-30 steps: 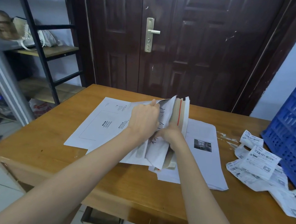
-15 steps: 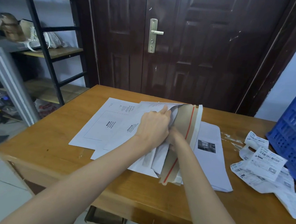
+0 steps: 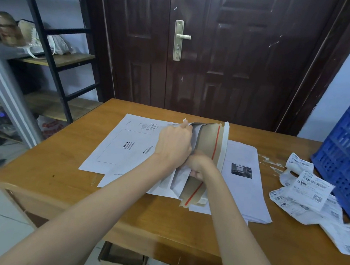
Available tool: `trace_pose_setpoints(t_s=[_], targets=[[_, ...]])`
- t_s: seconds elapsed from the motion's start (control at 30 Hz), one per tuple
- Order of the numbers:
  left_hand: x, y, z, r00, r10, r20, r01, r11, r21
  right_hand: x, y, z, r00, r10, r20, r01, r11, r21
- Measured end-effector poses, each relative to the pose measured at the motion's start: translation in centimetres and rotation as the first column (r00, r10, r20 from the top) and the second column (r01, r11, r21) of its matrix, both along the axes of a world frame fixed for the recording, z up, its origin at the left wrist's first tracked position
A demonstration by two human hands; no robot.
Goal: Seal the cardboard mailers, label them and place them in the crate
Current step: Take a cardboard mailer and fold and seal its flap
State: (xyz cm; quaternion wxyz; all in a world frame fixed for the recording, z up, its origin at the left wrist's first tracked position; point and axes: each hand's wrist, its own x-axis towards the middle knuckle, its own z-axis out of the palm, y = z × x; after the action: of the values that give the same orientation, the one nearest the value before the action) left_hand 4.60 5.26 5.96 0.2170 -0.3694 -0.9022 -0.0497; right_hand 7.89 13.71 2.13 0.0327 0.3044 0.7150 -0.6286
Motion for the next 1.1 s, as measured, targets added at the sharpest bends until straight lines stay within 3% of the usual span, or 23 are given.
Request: trace_pose_setpoints(t_s=[0.1, 0.23, 0.4, 0.47, 0.53, 0.6, 0.67, 0.73, 0.83, 0.9, 1.0, 1.1], targets=[[0.0, -0.1, -0.4, 1.0, 0.01, -0.014, -0.01, 1.0, 0.009, 0.2, -0.3, -0.2, 0.996, -0.065, -0.064, 0.057, 0.992, -0.112], [-0.1, 0.0, -0.4, 0.999, 0.0, -0.039, 0.001, 1.0, 0.025, 0.7, -0.9, -0.5, 0.999, 0.0, -0.04, -0.003, 0.996, -0.092], [-0.5, -0.1, 0.0, 1.0, 0.004, -0.017, -0.003, 1.0, 0.024, 0.9, -0.1, 0.1, 0.995, 0.0, 0.103, -0.022, 0.977, 0.213], [-0.8, 0.0, -0.1, 0.999, -0.035, -0.001, 0.035, 0.999, 0.034, 1.3, 0.5, 0.9, 0.997, -0.021, 0.071, -0.002, 0.948, 0.319], [-1.2, 0.1, -0.6, 0.986, -0.119, 0.119, 0.116, 0.993, 0.033, 1.5, 1.2, 1.6, 0.999, -0.023, 0.03, 0.01, 0.93, 0.367], [-1.3, 0.1, -1.2, 0.88, -0.207, 0.427, 0.203, 0.978, 0.055, 1.5, 1.8, 1.6, 1.0, -0.031, 0.002, 0.028, 0.941, 0.338], [-1.5, 0.2, -2.2, 0.637, -0.288, 0.715, 0.21, 0.957, 0.199, 1.5, 2.4, 0.7, 0.997, -0.072, 0.009, 0.067, 0.965, 0.255], [-2.0, 0.2, -3.4, 0.391, -0.329, 0.859, 0.079, 0.942, 0.325, 1.7, 3.0, -0.4, 0.99, -0.138, 0.017, 0.134, 0.981, 0.137], [-2.7, -0.1, -4.9, 0.206, -0.334, 0.92, -0.059, 0.934, 0.352, 1.9, 3.2, -1.5, 0.984, -0.177, 0.018, 0.174, 0.98, 0.097], [-3.1, -0.1, -5.4, 0.15, -0.353, 0.924, -0.113, 0.922, 0.371, 1.9, 3.0, -1.8, 0.986, -0.162, 0.04, 0.155, 0.977, 0.145], [-3.5, -0.3, -5.3, 0.137, -0.369, 0.919, -0.139, 0.911, 0.387, 1.7, 2.7, -2.1, 0.984, -0.167, 0.053, 0.15, 0.959, 0.242], [-3.8, -0.4, -4.6, 0.27, -0.375, 0.887, -0.127, 0.899, 0.419, 1.6, 3.0, -1.9, 0.975, -0.219, -0.032, 0.221, 0.959, 0.175]])
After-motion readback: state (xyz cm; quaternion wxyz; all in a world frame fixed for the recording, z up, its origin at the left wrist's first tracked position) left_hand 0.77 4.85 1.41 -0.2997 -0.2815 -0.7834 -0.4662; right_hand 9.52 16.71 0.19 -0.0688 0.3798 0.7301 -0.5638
